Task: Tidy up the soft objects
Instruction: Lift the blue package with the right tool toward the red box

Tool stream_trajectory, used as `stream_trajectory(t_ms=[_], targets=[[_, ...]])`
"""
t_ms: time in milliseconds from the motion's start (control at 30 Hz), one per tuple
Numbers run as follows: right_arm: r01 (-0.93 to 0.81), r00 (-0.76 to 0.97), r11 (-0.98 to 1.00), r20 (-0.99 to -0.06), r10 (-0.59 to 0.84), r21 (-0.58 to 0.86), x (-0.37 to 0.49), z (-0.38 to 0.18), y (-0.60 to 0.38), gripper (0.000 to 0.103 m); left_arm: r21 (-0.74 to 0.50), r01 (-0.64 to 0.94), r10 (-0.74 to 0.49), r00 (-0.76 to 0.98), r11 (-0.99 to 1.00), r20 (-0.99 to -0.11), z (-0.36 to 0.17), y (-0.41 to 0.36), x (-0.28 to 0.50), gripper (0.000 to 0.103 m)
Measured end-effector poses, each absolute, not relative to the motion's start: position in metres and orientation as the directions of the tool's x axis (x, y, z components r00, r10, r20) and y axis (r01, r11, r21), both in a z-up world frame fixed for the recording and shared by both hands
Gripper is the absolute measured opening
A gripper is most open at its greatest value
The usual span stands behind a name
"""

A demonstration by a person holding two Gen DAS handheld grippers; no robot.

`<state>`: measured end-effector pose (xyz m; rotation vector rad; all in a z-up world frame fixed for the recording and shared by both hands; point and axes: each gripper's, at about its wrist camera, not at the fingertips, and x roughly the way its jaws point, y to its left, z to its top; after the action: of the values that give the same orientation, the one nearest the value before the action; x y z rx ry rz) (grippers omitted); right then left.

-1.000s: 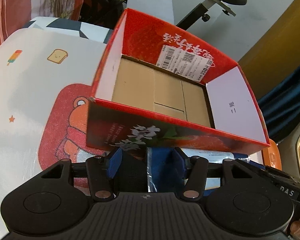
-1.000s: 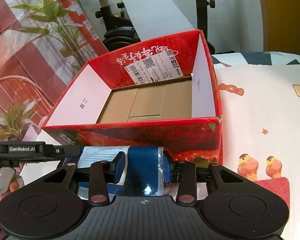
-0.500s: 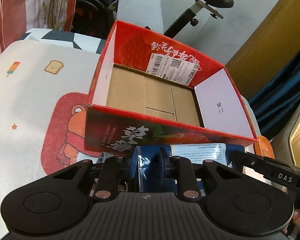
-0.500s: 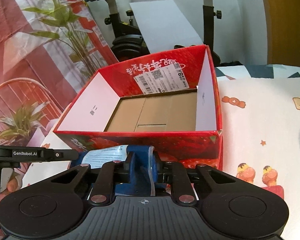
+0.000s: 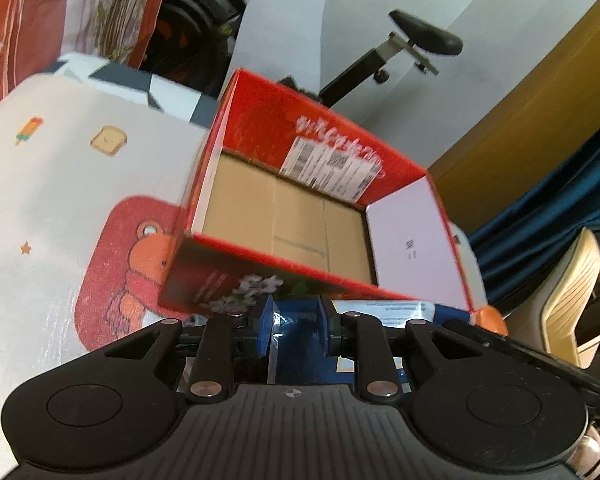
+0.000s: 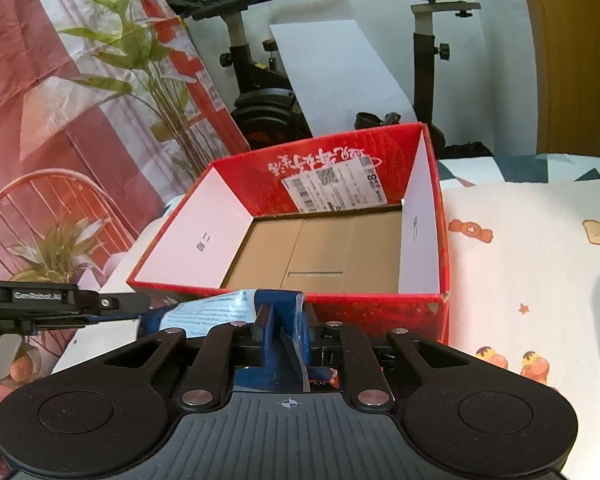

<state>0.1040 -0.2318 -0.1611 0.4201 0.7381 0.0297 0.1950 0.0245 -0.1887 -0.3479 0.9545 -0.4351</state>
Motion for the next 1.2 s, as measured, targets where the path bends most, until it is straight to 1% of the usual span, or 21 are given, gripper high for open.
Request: stream_trajectory(t_ms=[167, 367, 767, 933, 1133, 1167, 1200], targets=[[0.094, 0.772, 0.917, -0.609, 0.179, 0.389, 0.104, -0.142, -0.232, 0.012, -0.468, 0.252, -0.521, 0.563, 0.847, -0.641, -0.164, 0.025, 0.188, 0.024], [0.059, 0.808, 0.928, -0.564, 0.173, 0.368, 0.109, -0.114, -0.231, 0.012, -0.471, 0.269, -0.526, 0.611, 0.84, -0.591, -0.144, 0.027, 0.186, 0.024], [0.024, 0.842, 0.948, -0.517, 0.151, 0.316, 0.126, -0.082, -0.231, 0.011, -0.469, 0.288, -0.524, 0.673, 0.835, -0.521, -0.12, 0.026, 0.193, 0.024], [0.021, 0.835, 0.954, -0.53, 0.148, 0.3, 0.14, -0.083, -0.232, 0.011, -0.456, 0.288, -0.512, 0.693, 0.842, -0.507, -0.115, 0.024, 0.2, 0.024], [0.018, 0.798, 0.972, -0.59, 0.127, 0.235, 0.18, -0.096, -0.236, 0.012, -0.417, 0.28, -0.478, 0.715, 0.865, -0.51, -0.116, 0.018, 0.225, 0.024], [0.014, 0.785, 0.975, -0.607, 0.126, 0.22, 0.19, -0.1, -0.237, 0.012, -0.406, 0.279, -0.47, 0.715, 0.87, -0.518, -0.118, 0.016, 0.232, 0.028], [0.009, 0.773, 0.976, -0.621, 0.131, 0.216, 0.197, -0.104, -0.239, 0.012, -0.396, 0.279, -0.465, 0.713, 0.875, -0.524, -0.119, 0.014, 0.237, 0.029]])
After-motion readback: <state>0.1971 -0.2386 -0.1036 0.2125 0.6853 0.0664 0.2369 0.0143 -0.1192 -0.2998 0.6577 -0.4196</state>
